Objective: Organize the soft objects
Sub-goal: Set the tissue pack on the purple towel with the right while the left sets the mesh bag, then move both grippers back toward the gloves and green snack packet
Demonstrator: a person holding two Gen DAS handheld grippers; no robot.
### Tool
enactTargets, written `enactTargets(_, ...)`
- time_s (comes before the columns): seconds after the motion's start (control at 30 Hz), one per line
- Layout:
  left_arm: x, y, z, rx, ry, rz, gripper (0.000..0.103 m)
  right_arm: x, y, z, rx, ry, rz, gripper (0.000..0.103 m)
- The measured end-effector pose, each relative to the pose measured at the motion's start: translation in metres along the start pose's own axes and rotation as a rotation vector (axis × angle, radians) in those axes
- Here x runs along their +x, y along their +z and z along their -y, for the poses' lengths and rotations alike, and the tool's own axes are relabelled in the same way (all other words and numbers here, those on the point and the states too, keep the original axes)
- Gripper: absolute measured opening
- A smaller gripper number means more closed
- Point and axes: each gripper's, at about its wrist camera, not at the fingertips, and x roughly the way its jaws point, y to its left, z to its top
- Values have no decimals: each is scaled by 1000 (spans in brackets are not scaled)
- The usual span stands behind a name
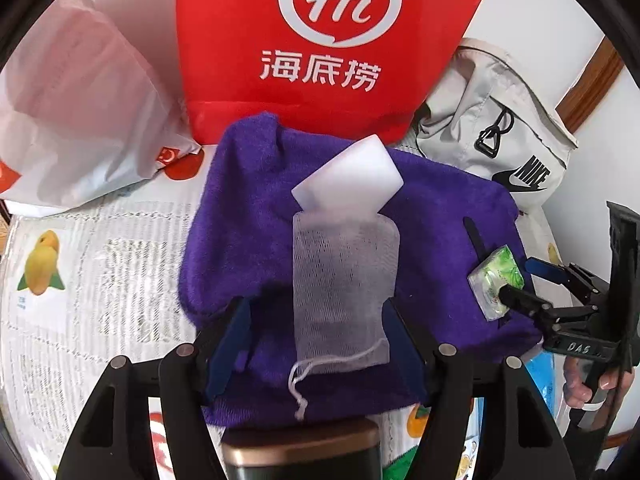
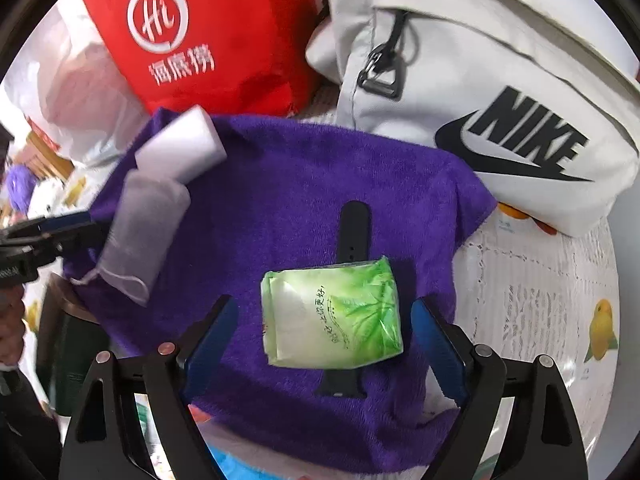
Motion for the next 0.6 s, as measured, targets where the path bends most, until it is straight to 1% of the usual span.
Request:
enactTargets(0.07, -8, -3, 0, 4, 10, 12, 67, -12, -2, 2, 12, -3, 14, 88)
enactTargets(0.17, -28, -13, 0, 9, 17, 55, 67, -33, -9, 2, 24, -10, 44, 88)
enactTargets(0.2, -37, -18, 1, 13, 7, 78, 67, -39, -12, 1, 29, -17, 47, 88)
enactTargets(0.27, -56, -29, 1, 20, -43, 140, 67, -54, -22, 0, 34, -43, 59, 88)
enactTargets(0.3, -64, -35, 1, 15, -52, 154, 67, -59, -26, -2, 34, -46, 65, 88)
enactTargets(0.47, -91, -63, 0, -4, -62, 150, 66, -81, -55, -10, 46, -23, 75, 88)
enactTargets(0.53, -101, -80, 0, 0, -55, 143, 67, -93, -69, -18, 56, -5, 96, 88)
enactTargets(0.6, -111, -98, 1, 6, -71, 129, 67, -103, -81, -23, 68, 1, 108, 88)
